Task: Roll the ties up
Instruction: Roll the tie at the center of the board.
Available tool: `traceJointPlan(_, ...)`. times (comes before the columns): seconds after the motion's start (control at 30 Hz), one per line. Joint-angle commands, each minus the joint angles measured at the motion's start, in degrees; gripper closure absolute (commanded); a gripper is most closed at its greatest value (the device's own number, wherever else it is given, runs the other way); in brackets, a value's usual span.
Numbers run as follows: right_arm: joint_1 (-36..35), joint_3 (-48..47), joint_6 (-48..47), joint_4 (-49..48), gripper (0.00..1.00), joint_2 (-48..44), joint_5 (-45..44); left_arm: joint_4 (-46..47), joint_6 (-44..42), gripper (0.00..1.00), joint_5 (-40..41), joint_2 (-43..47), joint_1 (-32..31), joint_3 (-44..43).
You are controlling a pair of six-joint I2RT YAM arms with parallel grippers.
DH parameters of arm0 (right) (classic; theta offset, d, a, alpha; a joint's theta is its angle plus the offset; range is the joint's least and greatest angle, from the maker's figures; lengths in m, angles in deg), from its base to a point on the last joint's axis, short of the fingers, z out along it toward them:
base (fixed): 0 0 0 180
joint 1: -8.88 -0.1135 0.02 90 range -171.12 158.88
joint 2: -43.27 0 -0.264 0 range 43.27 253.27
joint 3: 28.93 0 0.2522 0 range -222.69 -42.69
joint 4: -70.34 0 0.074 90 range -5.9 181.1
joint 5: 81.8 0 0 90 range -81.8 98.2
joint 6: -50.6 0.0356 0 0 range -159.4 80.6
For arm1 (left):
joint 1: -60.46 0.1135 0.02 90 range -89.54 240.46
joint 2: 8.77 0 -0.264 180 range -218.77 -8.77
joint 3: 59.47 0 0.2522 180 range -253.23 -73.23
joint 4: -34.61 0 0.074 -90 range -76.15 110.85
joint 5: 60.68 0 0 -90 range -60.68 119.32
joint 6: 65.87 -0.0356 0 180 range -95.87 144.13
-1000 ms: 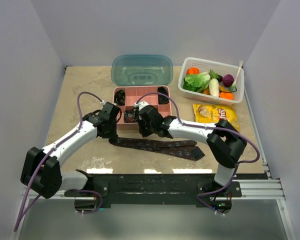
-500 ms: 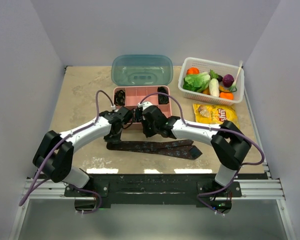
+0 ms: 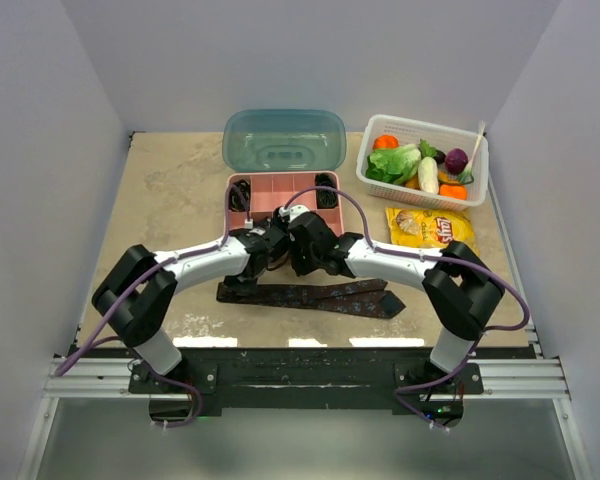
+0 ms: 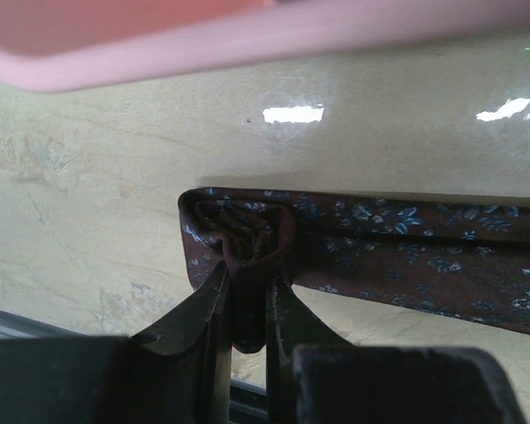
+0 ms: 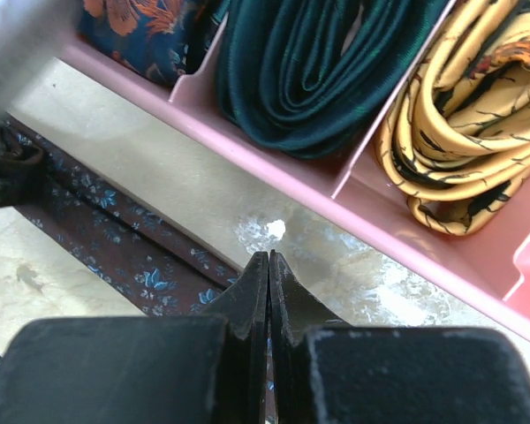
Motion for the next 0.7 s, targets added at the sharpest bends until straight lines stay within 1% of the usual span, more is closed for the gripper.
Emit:
traceJointPlan(0.0,0.23,0.05,-0.63,-0.68,1.00,-2.10,-0.99,5.31,3.16,0.99,-4.50,-1.80,-1.97,-0.11)
traceJointPlan(0.07,0.23,0.23,-0.54,-0.77,1.00,-2.19,-0.99,6.63,3.43,0.94,-5.90,-1.72,-2.24,0.50)
traceJointPlan(0.1,0.23,0.31,-0.54,-0.68,1.00,-2.10,-1.07,7.77,3.43,0.89,-6.26,-1.54,-2.32,0.68)
traceJointPlan(0.17,0.23,0.49,-0.45,-0.68,1.00,-2.27,-1.07,9.27,3.43,0.83,-7.40,-0.84,-2.41,1.73)
traceJointPlan(0.23,0.23,0.67,-0.45,-0.68,1.00,-2.36,-0.99,11.73,3.51,0.73,-9.07,0.74,-2.33,2.95)
traceJointPlan(0.37,0.31,0.84,-0.54,-0.77,1.00,-3.32,-1.25,14.46,4.13,0.62,-10.57,3.90,-2.41,4.37)
traceJointPlan(0.4,0.23,1.02,-0.62,-0.86,1.00,-3.59,-1.25,15.33,4.39,0.57,-10.57,5.13,-2.41,4.81)
traceJointPlan(0.5,0.23,1.28,-0.98,-1.03,1.00,-4.82,-1.07,15.95,5.01,0.50,-10.05,7.68,-2.33,5.16)
traceJointPlan(0.67,0.23,2.07,-1.33,-2.26,1.00,-6.67,-0.20,16.22,5.88,0.46,-8.21,12.33,-2.33,5.42)
